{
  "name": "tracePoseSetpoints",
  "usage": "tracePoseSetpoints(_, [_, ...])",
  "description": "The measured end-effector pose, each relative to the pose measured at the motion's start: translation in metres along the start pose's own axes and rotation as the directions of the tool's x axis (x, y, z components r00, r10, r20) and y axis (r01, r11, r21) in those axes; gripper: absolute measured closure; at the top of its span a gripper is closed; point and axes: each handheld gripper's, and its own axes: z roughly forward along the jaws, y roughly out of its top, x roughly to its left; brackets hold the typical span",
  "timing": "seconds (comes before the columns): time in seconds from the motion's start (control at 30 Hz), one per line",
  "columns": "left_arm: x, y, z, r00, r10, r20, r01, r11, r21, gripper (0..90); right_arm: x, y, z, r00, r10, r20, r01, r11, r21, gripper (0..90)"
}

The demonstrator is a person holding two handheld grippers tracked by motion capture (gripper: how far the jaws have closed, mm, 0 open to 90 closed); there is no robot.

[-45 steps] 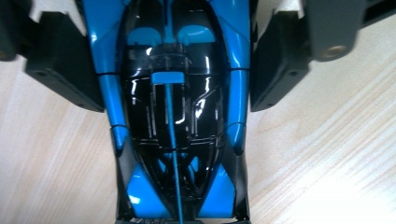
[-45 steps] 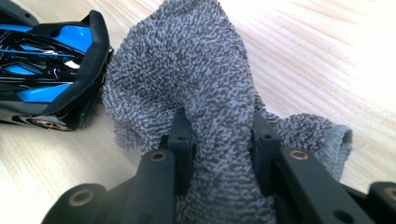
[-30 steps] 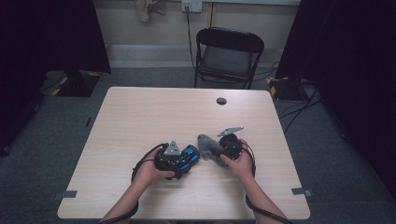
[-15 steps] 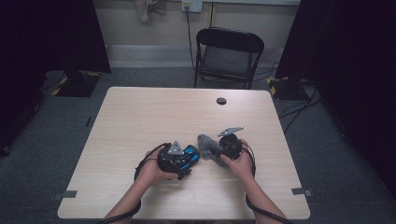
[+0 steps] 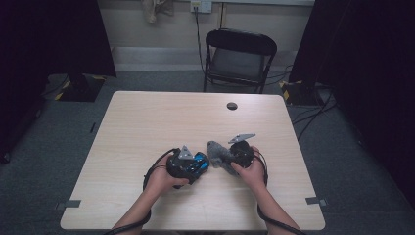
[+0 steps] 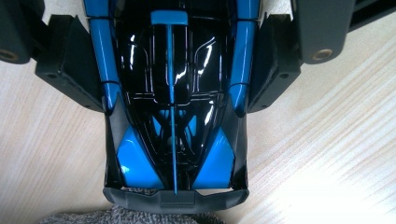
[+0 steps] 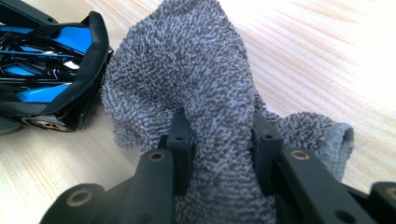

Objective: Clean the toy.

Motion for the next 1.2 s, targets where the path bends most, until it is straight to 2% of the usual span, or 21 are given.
tracePoseSetpoints(0.1, [-0.001,0.000,0.001,1.0000,-0.007,-0.005,0.007,0.9999,-0.010,25.8,0.000,0.000,0.000,1.0000,0.000,0.002,0.000,1.000,0.001,68.1])
tracePoseSetpoints(0.23, [-0.001,0.001,0.000,1.0000,-0.004,-0.007,0.004,1.0000,0.007,26.0,0.000,0.000,0.000,1.0000,0.003,-0.002,-0.003,1.000,-0.001,68.1])
tracePoseSetpoints(0.33, [0.001,0.001,-0.001,0.9999,-0.009,0.006,0.009,0.9999,0.013,26.1,0.000,0.000,0.000,1.0000,0.002,-0.002,-0.002,1.000,0.000,68.1])
tracePoseSetpoints(0.47, [0.002,0.002,-0.005,0.9995,-0.029,0.008,0.029,0.9993,0.025,26.1,0.000,0.001,0.000,1.0000,0.002,-0.001,-0.002,1.000,0.003,68.1])
tracePoseSetpoints(0.57, [0.003,0.005,-0.011,0.9990,-0.042,0.015,0.042,0.9991,0.011,26.2,-0.001,0.001,0.000,1.0000,0.001,-0.002,-0.001,1.000,0.004,68.1])
tracePoseSetpoints(0.67, [0.004,0.008,-0.016,0.9993,-0.035,0.012,0.035,0.9994,-0.002,27.1,-0.001,0.001,0.000,1.0000,0.000,-0.001,0.000,1.000,0.007,68.0])
tracePoseSetpoints(0.83, [0.004,0.009,-0.016,0.9995,-0.028,0.016,0.028,0.9996,0.009,27.2,-0.001,0.001,0.000,1.0000,0.002,-0.001,-0.002,1.000,0.007,68.0])
tracePoseSetpoints(0.87, [0.003,0.009,-0.016,0.9996,-0.029,0.004,0.029,0.9996,0.002,27.2,-0.001,0.001,0.000,1.0000,0.003,-0.001,-0.003,1.000,0.006,68.0])
tracePoseSetpoints(1.0, [0.003,0.014,-0.020,0.9994,-0.023,0.027,0.022,0.9997,0.013,27.2,-0.001,0.002,0.000,1.0000,0.002,-0.003,-0.002,1.000,0.008,68.0])
tracePoseSetpoints(1.07, [0.003,0.017,-0.023,0.9997,-0.010,0.022,0.010,0.9999,0.007,27.2,0.000,0.002,0.000,1.0000,0.003,0.001,-0.003,1.000,0.013,68.0])
tracePoseSetpoints(1.2, [0.003,0.022,-0.029,0.9997,-0.015,0.021,0.015,0.9999,0.000,27.2,0.000,0.003,0.000,0.9999,0.010,0.002,-0.010,1.000,0.012,68.2])
